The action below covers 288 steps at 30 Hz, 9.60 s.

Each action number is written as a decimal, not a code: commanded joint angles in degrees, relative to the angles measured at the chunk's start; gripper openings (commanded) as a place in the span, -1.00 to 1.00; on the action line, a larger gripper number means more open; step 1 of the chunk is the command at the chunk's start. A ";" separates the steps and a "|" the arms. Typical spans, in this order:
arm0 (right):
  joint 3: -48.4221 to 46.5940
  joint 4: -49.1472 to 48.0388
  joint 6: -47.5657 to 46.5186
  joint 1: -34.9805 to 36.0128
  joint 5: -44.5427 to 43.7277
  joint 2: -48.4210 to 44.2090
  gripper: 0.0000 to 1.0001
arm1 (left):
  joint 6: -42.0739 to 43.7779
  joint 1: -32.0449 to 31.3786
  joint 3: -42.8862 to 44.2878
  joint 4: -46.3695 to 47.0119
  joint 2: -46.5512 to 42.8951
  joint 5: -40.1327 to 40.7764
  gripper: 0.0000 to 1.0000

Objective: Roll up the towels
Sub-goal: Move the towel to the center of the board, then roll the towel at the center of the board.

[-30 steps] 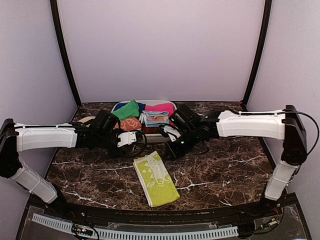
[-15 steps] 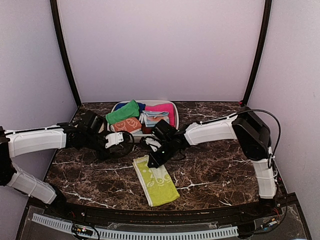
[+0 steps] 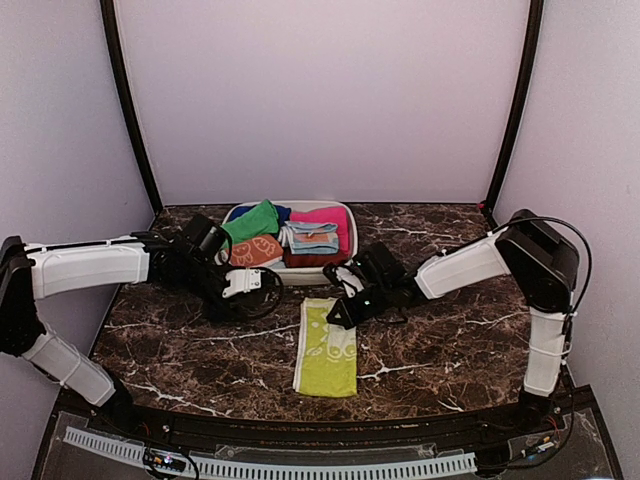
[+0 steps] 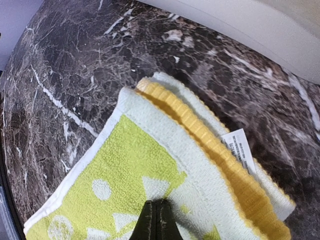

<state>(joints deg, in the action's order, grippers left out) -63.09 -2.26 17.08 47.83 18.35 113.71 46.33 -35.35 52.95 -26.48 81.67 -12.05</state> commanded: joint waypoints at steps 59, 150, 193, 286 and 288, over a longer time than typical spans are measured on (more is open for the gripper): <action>5.11 5.09 24.57 -3.91 -21.35 -1.60 -1.00 | -1.63 -32.32 13.46 -3.48 21.17 6.07 -0.29; 14.45 1.59 23.12 -0.12 -12.89 -16.13 -0.55 | -8.02 -26.76 8.80 2.46 23.85 1.12 -0.86; 26.59 -24.27 -26.00 40.46 -49.49 -14.05 -0.51 | -8.52 -18.01 18.75 -15.05 28.19 -21.92 -0.93; 34.28 -25.97 -39.59 41.11 -49.15 -31.49 0.41 | -5.57 -11.98 26.78 -27.02 37.64 -33.23 -1.00; 32.80 -29.21 -42.77 41.11 -48.73 -27.66 0.36 | -5.40 -11.87 27.16 -27.55 38.01 -33.53 -1.00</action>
<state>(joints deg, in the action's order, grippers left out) -27.20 -22.00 -14.94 88.53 -28.80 80.93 40.69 -47.46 78.81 -49.28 119.00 -42.92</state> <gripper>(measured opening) 0.697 0.039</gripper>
